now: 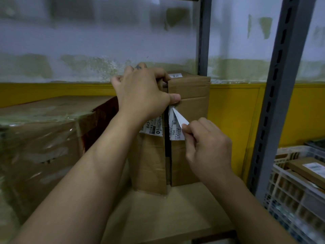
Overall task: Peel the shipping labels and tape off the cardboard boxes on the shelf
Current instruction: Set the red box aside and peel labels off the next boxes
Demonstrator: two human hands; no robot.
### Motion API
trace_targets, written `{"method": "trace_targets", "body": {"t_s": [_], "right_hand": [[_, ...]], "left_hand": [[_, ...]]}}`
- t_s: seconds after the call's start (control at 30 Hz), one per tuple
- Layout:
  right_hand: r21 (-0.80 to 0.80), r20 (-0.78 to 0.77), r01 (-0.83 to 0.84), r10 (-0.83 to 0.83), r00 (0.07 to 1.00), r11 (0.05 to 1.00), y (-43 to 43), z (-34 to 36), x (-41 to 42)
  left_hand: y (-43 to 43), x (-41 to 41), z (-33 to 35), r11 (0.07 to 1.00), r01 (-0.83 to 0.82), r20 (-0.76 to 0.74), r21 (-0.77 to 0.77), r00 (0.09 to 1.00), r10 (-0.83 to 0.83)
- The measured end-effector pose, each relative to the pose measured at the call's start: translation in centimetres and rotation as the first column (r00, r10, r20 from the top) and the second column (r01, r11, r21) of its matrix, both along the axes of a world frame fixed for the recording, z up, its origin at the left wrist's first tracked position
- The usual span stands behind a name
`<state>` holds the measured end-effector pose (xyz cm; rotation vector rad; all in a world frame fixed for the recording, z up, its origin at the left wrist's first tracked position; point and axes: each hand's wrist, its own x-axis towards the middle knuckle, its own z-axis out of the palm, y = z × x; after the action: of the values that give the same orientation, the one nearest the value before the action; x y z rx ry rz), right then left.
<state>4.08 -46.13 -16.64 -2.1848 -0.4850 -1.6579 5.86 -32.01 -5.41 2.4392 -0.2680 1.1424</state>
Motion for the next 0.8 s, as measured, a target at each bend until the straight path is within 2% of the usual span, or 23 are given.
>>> {"method": "trace_targets", "body": {"t_s": [0.8], "right_hand": [[-0.081,-0.034,-0.031,0.028,0.999,0.996,-0.75,-0.68,-0.39]], "left_hand": [[0.07,-0.16,-0.03,1.0,-0.001,-0.01,-0.009,1.0,0.001]]}}
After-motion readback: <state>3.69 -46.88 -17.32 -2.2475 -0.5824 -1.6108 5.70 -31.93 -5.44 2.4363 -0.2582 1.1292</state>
